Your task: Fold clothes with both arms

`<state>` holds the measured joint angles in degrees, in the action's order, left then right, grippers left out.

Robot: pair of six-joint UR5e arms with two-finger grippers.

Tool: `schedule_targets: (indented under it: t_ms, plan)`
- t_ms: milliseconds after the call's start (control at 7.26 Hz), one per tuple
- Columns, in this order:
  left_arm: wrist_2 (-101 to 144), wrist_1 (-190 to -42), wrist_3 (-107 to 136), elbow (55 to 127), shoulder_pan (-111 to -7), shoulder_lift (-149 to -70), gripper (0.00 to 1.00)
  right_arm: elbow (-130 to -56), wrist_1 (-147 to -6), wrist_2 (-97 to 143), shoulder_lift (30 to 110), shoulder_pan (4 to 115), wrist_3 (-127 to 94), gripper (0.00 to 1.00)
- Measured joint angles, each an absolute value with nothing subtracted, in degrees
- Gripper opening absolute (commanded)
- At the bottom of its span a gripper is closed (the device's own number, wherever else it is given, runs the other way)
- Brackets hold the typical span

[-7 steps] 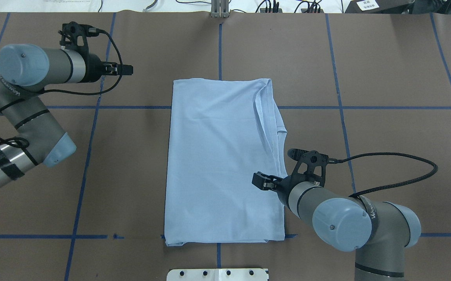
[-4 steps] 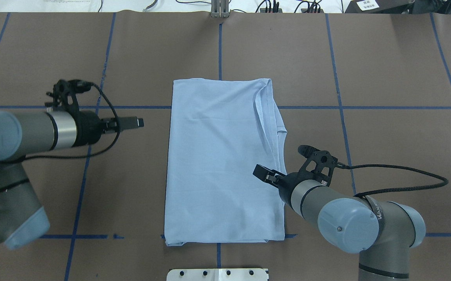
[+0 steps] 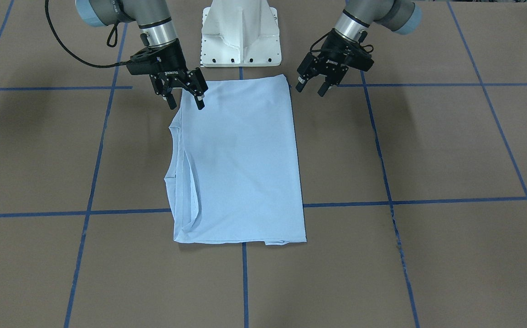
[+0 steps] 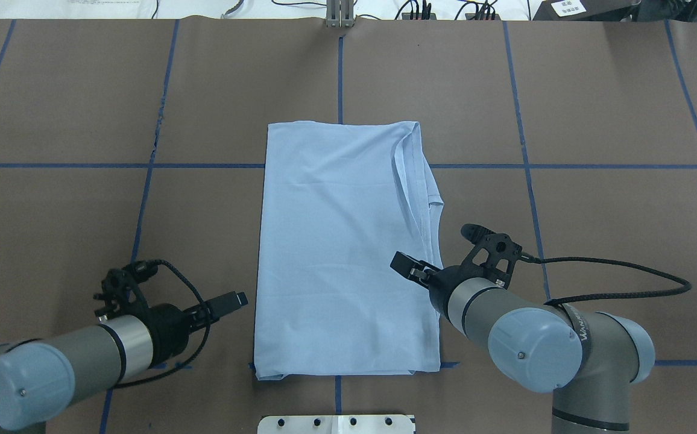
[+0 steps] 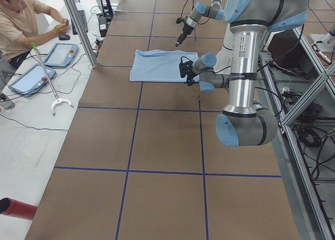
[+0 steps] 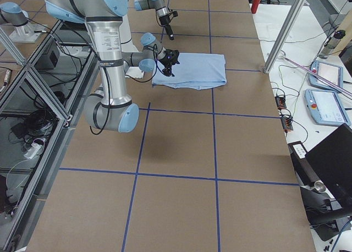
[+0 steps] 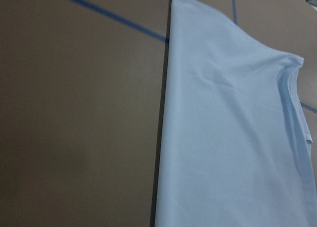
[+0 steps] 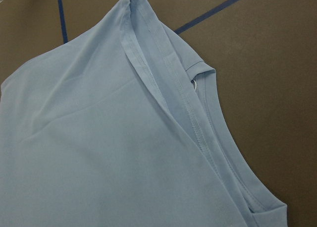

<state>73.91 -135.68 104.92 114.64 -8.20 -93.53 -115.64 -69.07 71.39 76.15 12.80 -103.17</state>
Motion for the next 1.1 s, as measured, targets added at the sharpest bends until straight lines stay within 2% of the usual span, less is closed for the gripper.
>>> schedule_targets:
  t_ms: [413, 1102]
  plan:
    - [68.66, -129.37, 113.85, 113.45, -1.84, -97.92, 0.83, -115.32, -69.08, 71.2, 76.2, 12.75, -103.22, 1.0]
    - [68.9, -126.18, 114.07, 108.66, -0.54, -103.68, 0.83, -115.14, -69.08, 71.19, 76.2, 12.74, -103.24, 1.0]
